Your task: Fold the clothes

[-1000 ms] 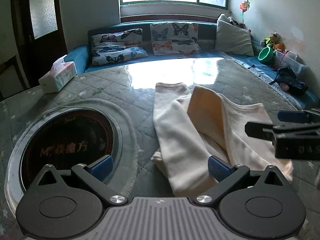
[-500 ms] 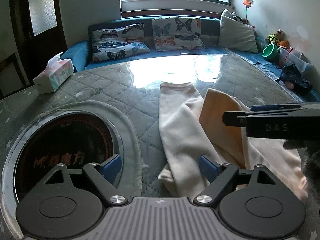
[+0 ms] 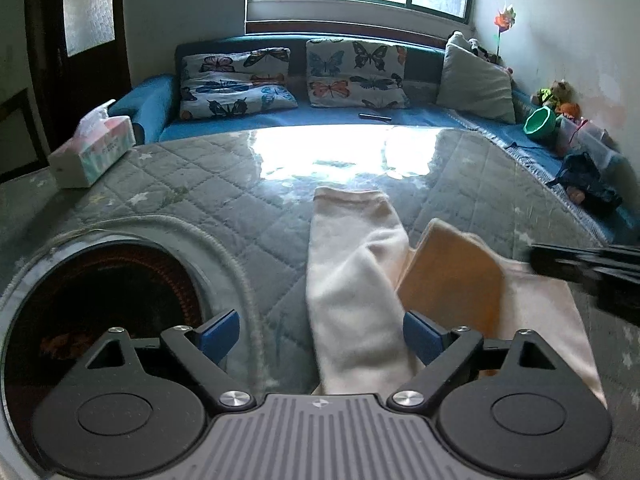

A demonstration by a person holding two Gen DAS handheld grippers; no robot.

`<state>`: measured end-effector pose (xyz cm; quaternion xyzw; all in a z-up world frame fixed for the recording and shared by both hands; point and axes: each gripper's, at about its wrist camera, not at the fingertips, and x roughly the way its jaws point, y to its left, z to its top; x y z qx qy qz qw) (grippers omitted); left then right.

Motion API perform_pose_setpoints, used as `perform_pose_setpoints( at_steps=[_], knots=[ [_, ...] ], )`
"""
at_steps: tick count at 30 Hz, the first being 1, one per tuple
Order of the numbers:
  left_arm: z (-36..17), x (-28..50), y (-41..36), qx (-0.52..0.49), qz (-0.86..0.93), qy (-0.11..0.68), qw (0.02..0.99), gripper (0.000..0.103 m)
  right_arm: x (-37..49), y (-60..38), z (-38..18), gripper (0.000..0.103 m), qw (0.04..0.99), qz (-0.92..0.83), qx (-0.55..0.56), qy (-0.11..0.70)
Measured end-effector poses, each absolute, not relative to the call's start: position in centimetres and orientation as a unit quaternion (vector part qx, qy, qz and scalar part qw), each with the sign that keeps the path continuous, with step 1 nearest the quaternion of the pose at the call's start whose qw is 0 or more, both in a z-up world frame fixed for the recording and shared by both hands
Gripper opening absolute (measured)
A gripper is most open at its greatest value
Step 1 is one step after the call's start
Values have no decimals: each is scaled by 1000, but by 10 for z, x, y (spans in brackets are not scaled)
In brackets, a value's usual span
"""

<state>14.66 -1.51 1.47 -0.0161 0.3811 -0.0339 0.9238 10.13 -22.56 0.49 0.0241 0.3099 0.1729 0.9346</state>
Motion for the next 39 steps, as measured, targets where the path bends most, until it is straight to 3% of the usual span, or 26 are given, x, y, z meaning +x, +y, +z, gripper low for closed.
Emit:
perform_pose_setpoints(
  at_steps=[7, 10, 16, 19, 20, 21, 39],
  knots=[
    [11, 155, -18, -20, -37, 378, 925, 92, 80, -254, 16, 9, 936, 167, 19, 310],
    [9, 152, -17, -19, -36, 379, 925, 91, 89, -243, 9, 22, 928, 186, 28, 321],
    [10, 151, -8, -21, -38, 382, 923, 86, 124, -205, -15, 31, 915, 212, 50, 341],
    [10, 152, -4, -27, -37, 384, 922, 86, 135, -196, -26, 29, 906, 224, 61, 354],
    [10, 153, -3, -30, -37, 385, 922, 87, 138, -192, -29, 14, 903, 227, 57, 359],
    [11, 154, -3, -32, -37, 384, 922, 87, 137, -190, -31, 8, 903, 229, 51, 360],
    [4, 202, -10, -35, -23, 383, 923, 84, 30, -292, 24, 5, 959, 86, 19, 269]
  ],
)
